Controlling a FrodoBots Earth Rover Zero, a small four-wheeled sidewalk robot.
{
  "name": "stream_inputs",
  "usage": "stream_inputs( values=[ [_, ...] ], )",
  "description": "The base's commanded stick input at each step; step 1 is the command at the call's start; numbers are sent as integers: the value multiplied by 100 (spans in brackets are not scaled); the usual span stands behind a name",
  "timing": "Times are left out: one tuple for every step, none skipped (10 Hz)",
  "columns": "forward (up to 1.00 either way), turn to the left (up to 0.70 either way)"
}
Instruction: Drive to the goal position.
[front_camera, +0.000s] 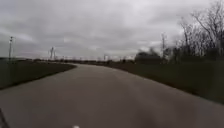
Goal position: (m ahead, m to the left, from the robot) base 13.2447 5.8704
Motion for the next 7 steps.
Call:
stream_inputs(
  values=[
    [100, 0],
    [100, 0],
    [100, 0],
    [100, 0],
    [100, 0],
    [100, 0],
    [100, 0]
  ],
)
